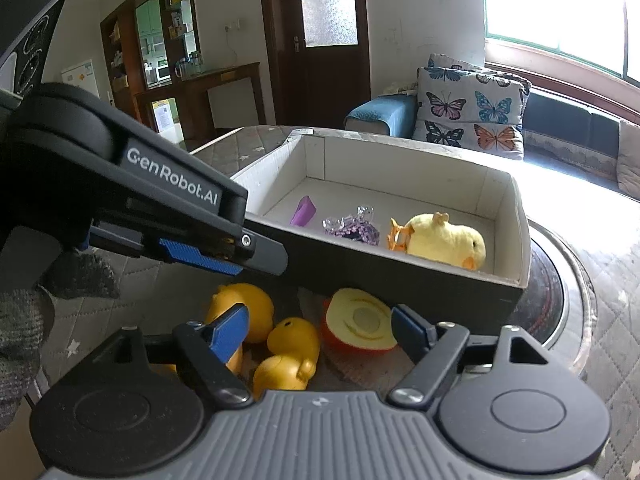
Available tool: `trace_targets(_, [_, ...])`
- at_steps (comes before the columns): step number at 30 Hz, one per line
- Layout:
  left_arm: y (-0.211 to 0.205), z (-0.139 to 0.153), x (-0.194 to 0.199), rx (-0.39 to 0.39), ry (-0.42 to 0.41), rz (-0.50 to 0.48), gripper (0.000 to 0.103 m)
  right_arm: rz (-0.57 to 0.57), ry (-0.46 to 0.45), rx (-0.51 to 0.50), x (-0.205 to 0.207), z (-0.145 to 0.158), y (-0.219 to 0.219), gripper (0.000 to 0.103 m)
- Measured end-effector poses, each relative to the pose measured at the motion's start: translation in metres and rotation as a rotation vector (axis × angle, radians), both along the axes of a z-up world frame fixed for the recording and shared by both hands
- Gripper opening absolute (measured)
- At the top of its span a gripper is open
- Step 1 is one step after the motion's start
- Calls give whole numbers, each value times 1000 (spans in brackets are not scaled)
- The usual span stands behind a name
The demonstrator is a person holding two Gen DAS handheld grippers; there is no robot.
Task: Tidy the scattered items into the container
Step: 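Move the right tool back toward the rubber ducks and toy fruit, then move the left tool toward the small yellow rubber duck while right tool approaches the lying duck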
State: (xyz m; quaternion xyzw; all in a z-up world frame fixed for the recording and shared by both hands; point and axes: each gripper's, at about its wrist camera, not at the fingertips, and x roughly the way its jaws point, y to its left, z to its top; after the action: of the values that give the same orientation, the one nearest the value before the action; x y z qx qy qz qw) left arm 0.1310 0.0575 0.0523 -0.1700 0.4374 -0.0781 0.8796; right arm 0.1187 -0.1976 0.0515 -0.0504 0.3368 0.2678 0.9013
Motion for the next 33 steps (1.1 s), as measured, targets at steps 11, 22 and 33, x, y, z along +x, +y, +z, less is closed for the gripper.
trace_targets(11, [-6,-3,-17,-3,5,-15,33,-11,16,5,-20,-8,-6,81])
trace_targets(22, [-14,-8,-26,3,15,-28,33,-20,37,9,-31,-15,-9,80])
trace_targets(33, [-18,-13,-29,7,29,-29,33,-24,41,12,-37,-17,-11,75])
